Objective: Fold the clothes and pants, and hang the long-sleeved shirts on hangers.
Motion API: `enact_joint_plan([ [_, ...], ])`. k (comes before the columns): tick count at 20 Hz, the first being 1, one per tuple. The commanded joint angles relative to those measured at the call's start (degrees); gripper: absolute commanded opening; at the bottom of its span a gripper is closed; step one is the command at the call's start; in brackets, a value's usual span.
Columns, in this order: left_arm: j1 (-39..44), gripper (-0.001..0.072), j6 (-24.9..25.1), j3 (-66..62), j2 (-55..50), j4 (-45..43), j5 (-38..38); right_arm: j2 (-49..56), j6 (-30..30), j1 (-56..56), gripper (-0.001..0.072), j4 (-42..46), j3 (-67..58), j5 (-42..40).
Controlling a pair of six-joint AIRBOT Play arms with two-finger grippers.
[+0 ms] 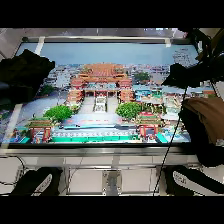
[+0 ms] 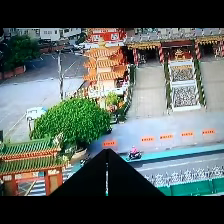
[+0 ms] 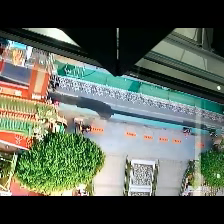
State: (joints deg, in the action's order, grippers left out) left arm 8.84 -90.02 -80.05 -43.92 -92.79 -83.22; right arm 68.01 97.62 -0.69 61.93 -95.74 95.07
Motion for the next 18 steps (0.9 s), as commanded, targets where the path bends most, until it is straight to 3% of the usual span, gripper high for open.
enact_joint_plan([
  [1,0.0,0.0009,0.0,0.0,0.0,0.0,0.0,0.0,-1.4,-0.1,0.0019,0.0,0.0,0.1],
  [9,0.0,0.0009,0.0,0.0,0.0,0.0,0.0,0.0,-7.4,-0.1,0.002,0.0,0.0,-0.9],
  [12,0.0,0.0009,0.9,0.0,-1.1,-0.3,5.1,0.0,-7.4,-0.1,0.002,0.0,0.0,-1.7],
  [13,-0.1,0.0043,2.1,0.0,-2.5,-1.1,6.9,0.0,-7.8,-0.1,0.002,0.0,0.0,-1.7],
  [15,-0.2,0.0527,2.3,0.0,-7.5,-10.8,10.2,0.0,-8.6,-0.1,0.002,0.0,0.0,-2.4],
  [16,-1.0,0.0626,0.6,0.0,-10.9,-16.7,11.2,0.0,-8.6,-0.1,0.002,0.0,0.0,-3.1],
  [18,-5.0,0.0625,-7.1,0.0,-18.1,-23.0,13.0,0.0,-8.6,-0.1,0.002,0.0,0.0,-4.3],
])
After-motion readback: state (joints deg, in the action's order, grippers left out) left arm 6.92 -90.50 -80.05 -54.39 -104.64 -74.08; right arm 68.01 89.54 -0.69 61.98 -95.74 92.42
